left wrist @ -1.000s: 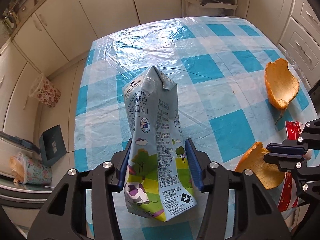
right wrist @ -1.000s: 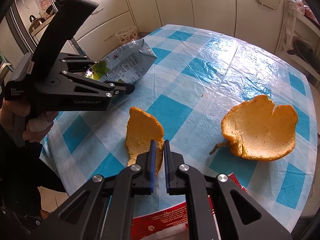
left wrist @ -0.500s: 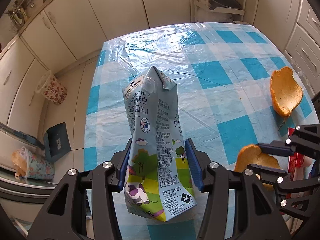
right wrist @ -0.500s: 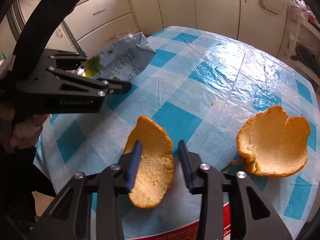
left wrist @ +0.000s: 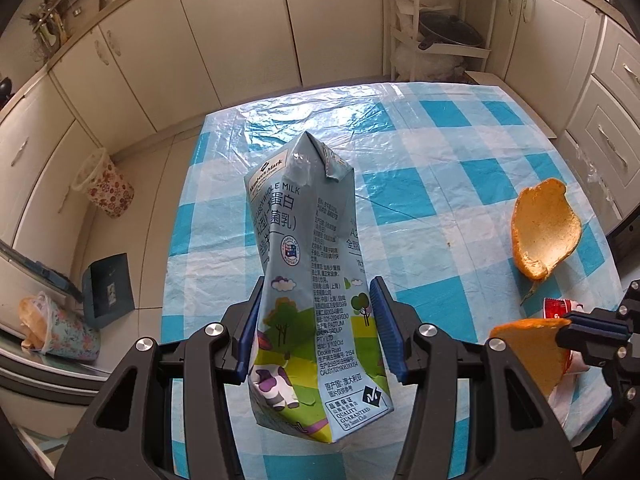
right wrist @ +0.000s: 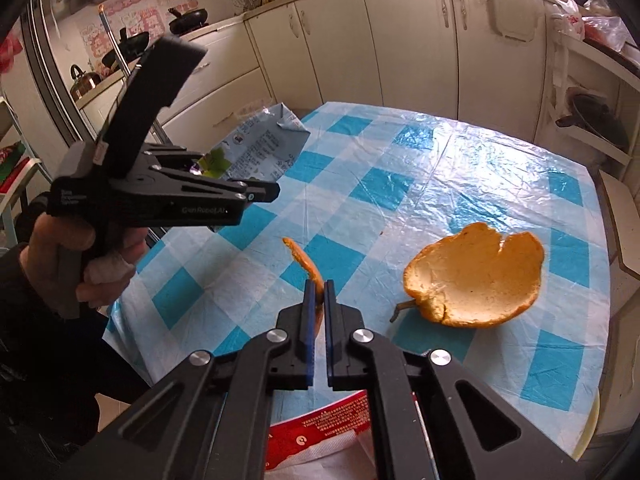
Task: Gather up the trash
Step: 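Carry the milk carton with the left gripper and peel with the right toward the basin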
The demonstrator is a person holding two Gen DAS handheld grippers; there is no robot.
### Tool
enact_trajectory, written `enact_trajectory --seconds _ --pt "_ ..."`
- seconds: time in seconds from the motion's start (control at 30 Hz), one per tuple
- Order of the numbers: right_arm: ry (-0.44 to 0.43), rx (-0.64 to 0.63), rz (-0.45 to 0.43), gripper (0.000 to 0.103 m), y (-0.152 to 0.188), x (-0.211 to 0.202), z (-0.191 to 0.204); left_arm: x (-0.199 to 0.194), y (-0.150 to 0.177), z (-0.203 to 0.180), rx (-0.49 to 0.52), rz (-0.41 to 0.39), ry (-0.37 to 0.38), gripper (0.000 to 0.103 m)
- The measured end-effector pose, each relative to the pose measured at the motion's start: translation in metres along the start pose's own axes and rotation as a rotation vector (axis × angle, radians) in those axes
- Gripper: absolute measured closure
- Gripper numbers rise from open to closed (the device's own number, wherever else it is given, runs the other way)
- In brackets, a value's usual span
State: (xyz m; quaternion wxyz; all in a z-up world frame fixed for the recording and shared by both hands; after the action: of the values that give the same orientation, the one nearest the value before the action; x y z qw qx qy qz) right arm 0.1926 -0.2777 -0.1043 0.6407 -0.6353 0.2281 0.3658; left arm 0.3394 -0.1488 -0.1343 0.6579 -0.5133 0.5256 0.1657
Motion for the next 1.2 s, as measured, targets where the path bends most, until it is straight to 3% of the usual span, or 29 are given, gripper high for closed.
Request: enact_trajectory --seconds 0.23,0.4,0.53,0.7,0.83,0.93,1.0,1.07,1.2 --pt "0.024 0.043 -0.069 0.099 -0.004 -0.037 -0.027 0.0 -0.009 -0.017 -0.007 -0.014 0.024 0.055" --pt "0.088 0.127 -0.129 0.098 -0.003 -0.068 -0.073 -0.023 -0.03 -0.047 0.032 -0.094 0.071 0.055" --pt "0.172 0.206 -0.138 0.098 0.011 -0.085 -0.123 -0.036 -0.046 -0.092 0.071 -0.135 0.158 0.055" --pt "0.287 0.28 -0.127 0.099 0.037 -0.099 -0.175 -0.033 -0.051 -0.165 0.108 -0.124 0.286 0.055" --pt "0.371 0.347 -0.079 0.098 0.06 -0.099 -0.215 -0.019 -0.047 -0.227 0.147 -0.087 0.352 0.055" --pt "0.391 0.403 0.011 0.097 0.079 -0.089 -0.234 -0.006 -0.042 -0.273 0.156 -0.054 0.4 0.055" --pt "0.408 0.466 0.039 0.089 0.089 -0.087 -0.248 0.003 -0.038 -0.304 0.166 -0.029 0.428 0.055" --pt "0.411 0.53 0.026 0.062 0.093 -0.094 -0.262 0.016 -0.032 -0.333 0.173 0.003 0.447 0.055" --pt "0.405 0.662 -0.063 0.057 0.094 -0.124 -0.289 0.057 -0.016 -0.382 0.158 0.108 0.44 0.055"
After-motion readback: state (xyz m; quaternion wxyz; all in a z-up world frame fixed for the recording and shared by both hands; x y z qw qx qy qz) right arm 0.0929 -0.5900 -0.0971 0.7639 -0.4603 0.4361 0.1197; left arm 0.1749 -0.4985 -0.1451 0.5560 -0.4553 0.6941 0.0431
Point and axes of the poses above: each gripper's, at about its wrist camera, not at the fingertips, and x roughly the way its jaws point, z to its left, y to its underside, the point moved 8 cm from there along x, roughly the way its jaws point, and after that the axes turned 13 degrees about y, right-handed, at the moved point
